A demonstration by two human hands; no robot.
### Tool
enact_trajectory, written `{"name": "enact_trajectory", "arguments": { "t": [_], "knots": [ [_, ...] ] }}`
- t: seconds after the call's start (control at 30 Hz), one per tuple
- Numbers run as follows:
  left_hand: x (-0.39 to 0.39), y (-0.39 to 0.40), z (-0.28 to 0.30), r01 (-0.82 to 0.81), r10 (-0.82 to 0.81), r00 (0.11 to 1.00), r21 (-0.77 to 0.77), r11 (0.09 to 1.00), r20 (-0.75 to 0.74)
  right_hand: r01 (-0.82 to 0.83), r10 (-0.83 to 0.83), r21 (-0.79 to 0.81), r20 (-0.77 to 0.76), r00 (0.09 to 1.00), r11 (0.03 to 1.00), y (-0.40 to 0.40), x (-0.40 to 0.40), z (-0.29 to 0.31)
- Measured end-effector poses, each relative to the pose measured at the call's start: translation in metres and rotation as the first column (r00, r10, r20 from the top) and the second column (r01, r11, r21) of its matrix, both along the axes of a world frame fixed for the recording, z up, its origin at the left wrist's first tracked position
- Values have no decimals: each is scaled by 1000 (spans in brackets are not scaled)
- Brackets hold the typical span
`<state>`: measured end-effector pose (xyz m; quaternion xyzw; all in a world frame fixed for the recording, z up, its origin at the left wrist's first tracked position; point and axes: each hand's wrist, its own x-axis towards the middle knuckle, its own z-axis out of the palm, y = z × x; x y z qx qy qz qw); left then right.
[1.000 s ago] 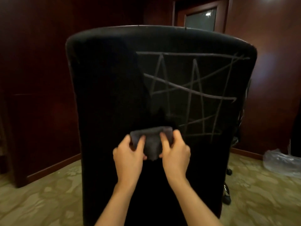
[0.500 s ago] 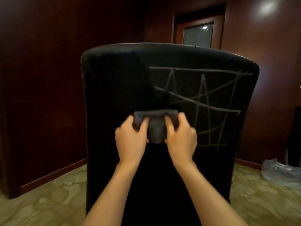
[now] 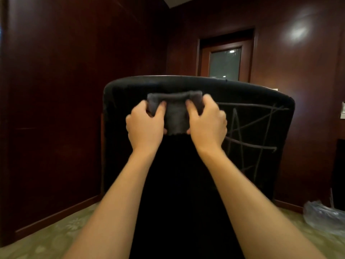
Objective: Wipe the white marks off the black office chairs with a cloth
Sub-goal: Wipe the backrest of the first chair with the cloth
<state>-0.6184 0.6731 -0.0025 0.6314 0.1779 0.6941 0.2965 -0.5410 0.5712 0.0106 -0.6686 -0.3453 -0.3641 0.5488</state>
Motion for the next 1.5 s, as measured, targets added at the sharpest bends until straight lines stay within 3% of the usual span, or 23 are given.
{"name": "enact_trajectory", "arguments": {
  "t": [0.07,0.17,0.27,0.37,0.5,0.63,0.77,0.97,1.07,1.23,1.37,1.5],
  "knots": [
    [3,3,-36,-33,29,995,-40,999,-97,66,-75,-101,-97,992,993,3,5,-40],
    [-4,-11,-73,3,-26,985,-130,992,-171,17,-56,-201,-189,980,979,1,6,-79],
    [-11,-16,-49,30,-31,999,-26,999,-33,-20,15,-69,-79,997,997,-3,4,-51],
    [-14,-15,11,-11,-3,992,106,994,128,-90,81,110,80,993,990,-9,-7,10],
    [2,-17,41,-14,5,997,126,992,74,-71,61,98,95,994,993,-18,-1,37],
    [31,-4,-32,-43,42,996,-7,999,-83,98,-106,-89,-85,991,991,-15,19,-32],
    [29,-21,-75,23,-44,986,-133,991,-158,45,-84,-191,-201,976,980,-21,28,-75],
    [21,-59,22,29,-40,996,140,990,82,-76,61,185,89,994,980,-55,27,16],
    [34,-72,48,75,-80,996,162,984,25,-53,38,167,92,995,985,-63,43,35],
    [67,-48,-26,-3,4,987,3,1000,-160,82,-80,22,-81,994,996,-47,71,-42],
    [71,-47,-84,35,-66,964,-123,992,-258,40,-72,-160,-198,977,986,-49,76,-93],
    [71,-60,-45,29,-30,990,-6,1000,-141,52,-52,-2,-8,999,999,-69,78,-54]
  ]
}}
